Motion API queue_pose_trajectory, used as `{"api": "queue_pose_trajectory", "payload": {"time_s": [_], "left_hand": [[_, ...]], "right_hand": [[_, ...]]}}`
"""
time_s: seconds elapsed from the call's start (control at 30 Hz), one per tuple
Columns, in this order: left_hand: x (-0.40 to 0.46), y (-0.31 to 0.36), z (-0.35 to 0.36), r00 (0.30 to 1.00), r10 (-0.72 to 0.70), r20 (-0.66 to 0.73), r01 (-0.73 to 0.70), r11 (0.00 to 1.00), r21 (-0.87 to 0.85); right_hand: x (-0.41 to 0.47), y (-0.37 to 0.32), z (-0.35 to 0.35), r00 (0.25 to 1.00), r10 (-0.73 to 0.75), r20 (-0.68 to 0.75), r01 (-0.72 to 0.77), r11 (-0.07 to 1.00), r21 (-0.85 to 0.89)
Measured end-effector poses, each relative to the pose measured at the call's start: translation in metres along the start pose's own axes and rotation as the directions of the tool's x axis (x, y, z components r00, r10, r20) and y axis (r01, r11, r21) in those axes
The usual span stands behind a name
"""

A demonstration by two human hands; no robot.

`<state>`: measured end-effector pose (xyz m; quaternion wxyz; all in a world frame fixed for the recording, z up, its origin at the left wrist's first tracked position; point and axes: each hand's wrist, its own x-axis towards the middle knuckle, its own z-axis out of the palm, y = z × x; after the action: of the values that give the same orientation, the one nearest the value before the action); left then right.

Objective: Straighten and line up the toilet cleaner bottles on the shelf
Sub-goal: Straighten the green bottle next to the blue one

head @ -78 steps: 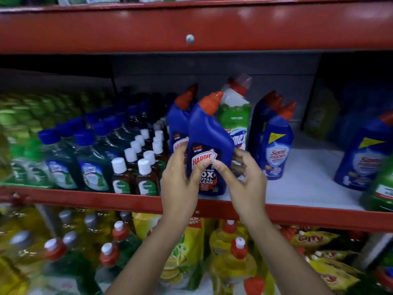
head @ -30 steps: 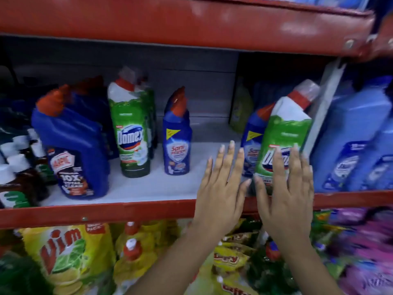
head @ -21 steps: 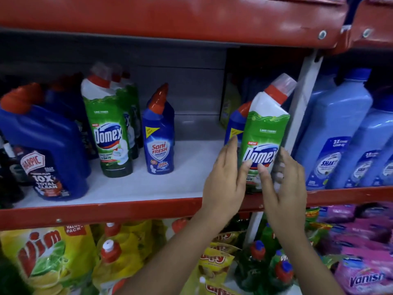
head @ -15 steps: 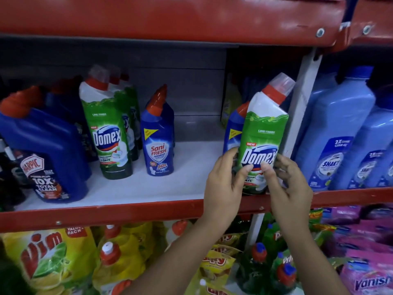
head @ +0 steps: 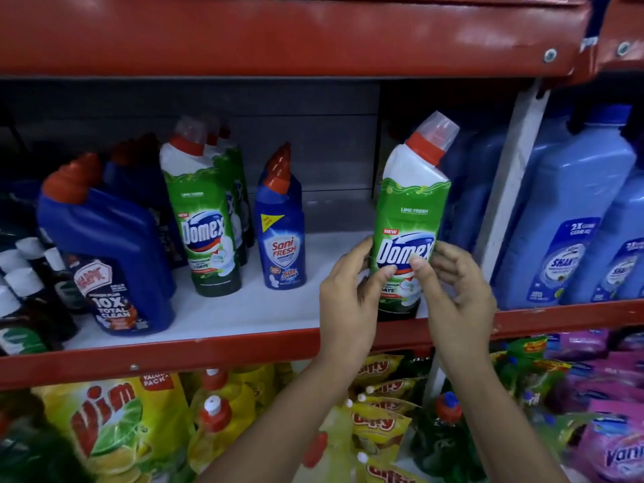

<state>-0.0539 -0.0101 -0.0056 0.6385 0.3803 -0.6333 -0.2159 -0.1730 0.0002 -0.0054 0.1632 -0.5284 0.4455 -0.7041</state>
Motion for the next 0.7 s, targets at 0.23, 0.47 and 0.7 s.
{"api": "queue_pose_trajectory", "payload": {"time_s": [0.23,0.47,0.7], "left_hand": [[0.003,-0.008,-0.073,0.996,0.027,-0.085,-0.025,0.999,0.034],[0.002,-0.021,-0.145,0.984,0.024,-0.174,-0.003,0.992,0.123],[-0.001,-0.033,-0.188,0.969,0.037,-0.245,0.018,0.976,0.219]], "right_hand": [[-0.025,-0.022,0.065,0.997,-0.018,0.081,0.009,0.995,0.102],[-0.05,-0.037,0.131,0.981,-0.003,0.192,-0.029,0.986,0.164],[-0.063,-0.042,0.173,0.96,0.0,0.279,-0.056,0.98,0.191]]}}
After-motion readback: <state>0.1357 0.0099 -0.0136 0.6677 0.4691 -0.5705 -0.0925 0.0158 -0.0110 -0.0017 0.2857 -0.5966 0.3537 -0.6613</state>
